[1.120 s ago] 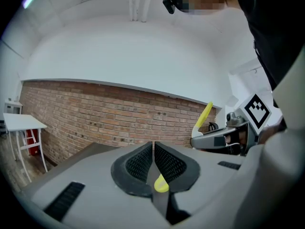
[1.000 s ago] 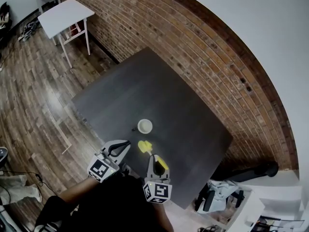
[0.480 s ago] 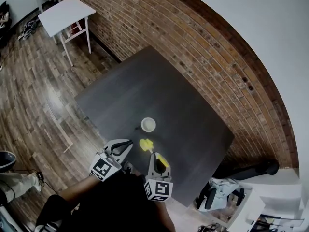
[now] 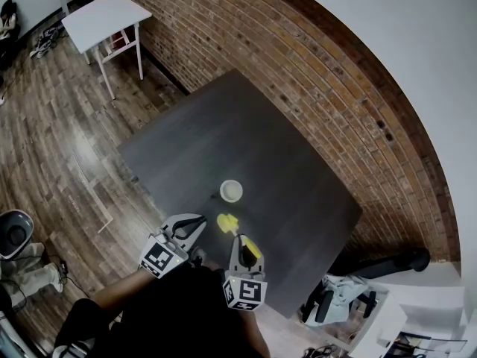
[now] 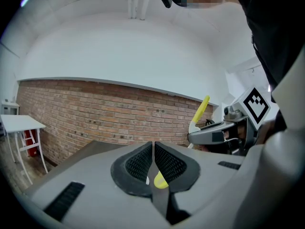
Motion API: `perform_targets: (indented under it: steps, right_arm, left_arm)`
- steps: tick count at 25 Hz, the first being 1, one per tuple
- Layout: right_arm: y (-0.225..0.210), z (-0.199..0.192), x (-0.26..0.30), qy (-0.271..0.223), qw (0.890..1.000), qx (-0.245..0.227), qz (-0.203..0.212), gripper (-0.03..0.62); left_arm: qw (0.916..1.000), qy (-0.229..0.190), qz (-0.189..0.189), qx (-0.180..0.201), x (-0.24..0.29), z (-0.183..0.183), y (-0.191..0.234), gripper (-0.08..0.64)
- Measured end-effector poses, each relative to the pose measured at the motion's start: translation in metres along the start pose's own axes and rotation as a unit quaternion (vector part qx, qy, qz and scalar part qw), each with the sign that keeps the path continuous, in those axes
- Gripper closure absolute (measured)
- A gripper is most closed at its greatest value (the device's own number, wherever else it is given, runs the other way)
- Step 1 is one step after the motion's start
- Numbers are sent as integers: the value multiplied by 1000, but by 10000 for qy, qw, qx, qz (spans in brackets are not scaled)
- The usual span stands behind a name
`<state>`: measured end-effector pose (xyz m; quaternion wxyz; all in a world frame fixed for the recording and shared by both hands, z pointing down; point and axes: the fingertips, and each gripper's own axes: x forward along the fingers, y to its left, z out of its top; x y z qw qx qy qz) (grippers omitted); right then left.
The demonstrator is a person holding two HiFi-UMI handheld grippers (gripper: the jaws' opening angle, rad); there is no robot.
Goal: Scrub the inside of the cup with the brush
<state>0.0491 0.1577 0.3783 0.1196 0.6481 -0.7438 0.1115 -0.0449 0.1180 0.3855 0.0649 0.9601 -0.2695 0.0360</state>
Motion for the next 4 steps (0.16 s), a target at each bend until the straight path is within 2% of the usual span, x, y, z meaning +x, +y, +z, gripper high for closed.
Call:
perform_targets:
  steps: [4]
  right_arm:
    - [0, 1, 1, -13, 10000, -27, -19, 545]
  left_arm:
    - [10000, -6, -3, -18, 0, 0, 0, 518]
